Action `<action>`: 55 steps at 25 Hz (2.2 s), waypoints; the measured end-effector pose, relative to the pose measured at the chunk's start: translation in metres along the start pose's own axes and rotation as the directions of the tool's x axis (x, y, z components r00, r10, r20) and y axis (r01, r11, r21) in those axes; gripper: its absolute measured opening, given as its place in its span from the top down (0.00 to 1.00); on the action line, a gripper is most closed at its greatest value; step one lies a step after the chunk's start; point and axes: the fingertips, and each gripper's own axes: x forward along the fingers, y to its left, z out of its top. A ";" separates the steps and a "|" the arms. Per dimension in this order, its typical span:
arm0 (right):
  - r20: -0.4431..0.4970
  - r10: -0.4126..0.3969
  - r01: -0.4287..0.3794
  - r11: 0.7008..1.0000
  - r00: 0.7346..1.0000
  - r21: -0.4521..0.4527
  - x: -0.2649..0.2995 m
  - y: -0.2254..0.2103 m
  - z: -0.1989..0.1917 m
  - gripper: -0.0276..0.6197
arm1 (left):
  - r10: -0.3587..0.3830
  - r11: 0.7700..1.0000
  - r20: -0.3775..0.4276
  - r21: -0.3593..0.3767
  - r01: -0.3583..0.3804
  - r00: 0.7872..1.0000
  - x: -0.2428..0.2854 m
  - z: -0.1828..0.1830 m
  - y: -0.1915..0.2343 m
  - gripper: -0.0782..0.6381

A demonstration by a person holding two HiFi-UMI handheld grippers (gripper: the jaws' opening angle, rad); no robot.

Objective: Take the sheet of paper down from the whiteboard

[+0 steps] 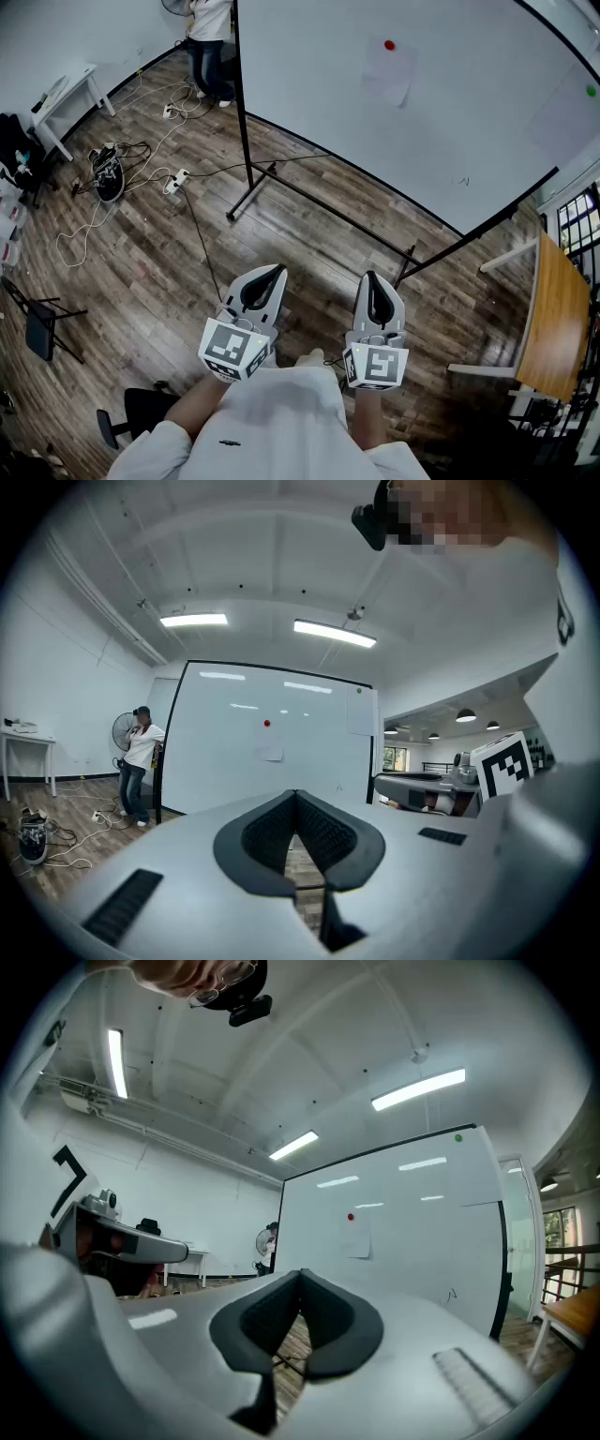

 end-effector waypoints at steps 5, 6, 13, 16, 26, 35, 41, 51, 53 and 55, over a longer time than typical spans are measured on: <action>-0.012 0.027 -0.027 1.000 1.000 -0.008 0.003 0.010 0.002 0.94 | 0.009 1.000 0.008 0.005 -0.010 1.000 -0.009 0.006 0.009 0.88; -0.011 0.026 -0.026 1.000 1.000 -0.005 0.004 0.008 0.001 0.94 | 0.009 1.000 0.009 0.007 -0.009 1.000 -0.007 0.008 0.009 0.88; -0.006 0.038 -0.038 0.999 0.999 -0.017 0.012 0.002 0.008 0.94 | 0.020 1.000 -0.001 0.016 -0.020 1.000 0.003 0.011 0.005 0.88; -0.009 0.040 -0.040 0.999 0.999 -0.009 0.012 -0.008 0.007 0.94 | 0.021 1.000 0.003 0.018 -0.021 1.000 0.009 0.013 -0.003 0.88; 0.016 0.045 -0.045 0.999 0.999 0.016 0.011 -0.040 0.002 0.94 | 0.025 0.999 -0.020 0.040 -0.024 1.000 0.031 0.008 -0.021 0.88; -0.002 0.054 -0.054 0.996 0.999 0.071 0.014 -0.071 -0.020 0.94 | 0.017 0.999 -0.036 0.031 -0.015 0.999 0.062 -0.006 -0.041 0.88; -0.016 0.055 -0.055 0.997 0.998 0.046 0.035 -0.089 -0.024 0.94 | 0.025 0.999 -0.019 0.029 -0.025 0.999 0.089 -0.002 -0.031 0.88; -0.016 0.031 -0.030 0.998 0.999 0.057 0.135 -0.103 -0.038 0.94 | -0.010 1.000 -0.008 0.024 0.010 1.000 0.174 0.006 0.038 0.88; -0.019 0.009 -0.008 0.998 1.000 0.065 0.165 -0.106 -0.039 0.94 | -0.020 1.000 -0.013 0.022 0.020 1.000 0.198 0.011 0.061 0.88; -0.027 -0.013 0.015 0.998 1.000 0.062 0.194 -0.112 -0.039 0.94 | -0.032 0.999 -0.027 0.027 0.032 0.999 0.225 0.018 0.082 0.88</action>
